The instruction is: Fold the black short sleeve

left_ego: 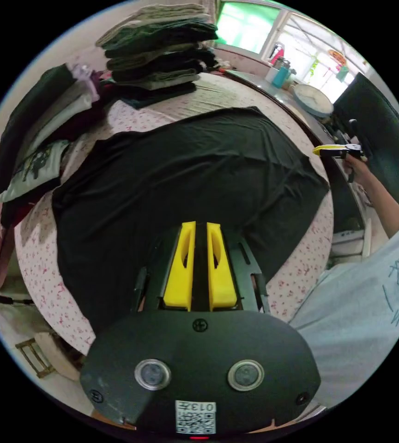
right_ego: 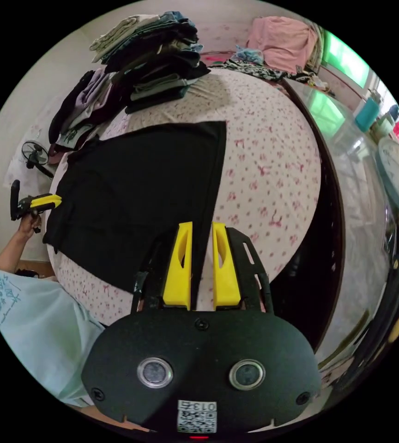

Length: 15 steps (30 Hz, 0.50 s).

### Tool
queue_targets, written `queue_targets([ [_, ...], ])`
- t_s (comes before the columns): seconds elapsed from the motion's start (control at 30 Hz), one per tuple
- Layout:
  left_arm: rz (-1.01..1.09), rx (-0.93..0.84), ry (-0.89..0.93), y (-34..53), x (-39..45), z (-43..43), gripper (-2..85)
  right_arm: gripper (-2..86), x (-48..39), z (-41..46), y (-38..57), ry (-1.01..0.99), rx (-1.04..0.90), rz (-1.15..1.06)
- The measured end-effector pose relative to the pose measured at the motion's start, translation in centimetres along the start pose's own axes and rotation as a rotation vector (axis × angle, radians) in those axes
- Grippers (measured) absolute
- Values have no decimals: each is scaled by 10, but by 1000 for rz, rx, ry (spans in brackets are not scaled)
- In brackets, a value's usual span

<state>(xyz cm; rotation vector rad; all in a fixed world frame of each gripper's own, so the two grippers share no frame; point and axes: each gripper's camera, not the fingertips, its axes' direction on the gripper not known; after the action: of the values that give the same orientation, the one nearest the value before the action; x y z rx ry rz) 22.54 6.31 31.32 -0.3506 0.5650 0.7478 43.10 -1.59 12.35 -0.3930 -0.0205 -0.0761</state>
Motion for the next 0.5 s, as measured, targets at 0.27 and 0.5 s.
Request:
queue_targets([
  [0.27, 426, -97, 97, -14, 150, 52, 78, 78, -13, 12, 58, 38, -69, 81],
  [0.5, 538, -195, -12, -30, 180, 88, 34, 52, -3, 23, 69, 61, -58, 105],
])
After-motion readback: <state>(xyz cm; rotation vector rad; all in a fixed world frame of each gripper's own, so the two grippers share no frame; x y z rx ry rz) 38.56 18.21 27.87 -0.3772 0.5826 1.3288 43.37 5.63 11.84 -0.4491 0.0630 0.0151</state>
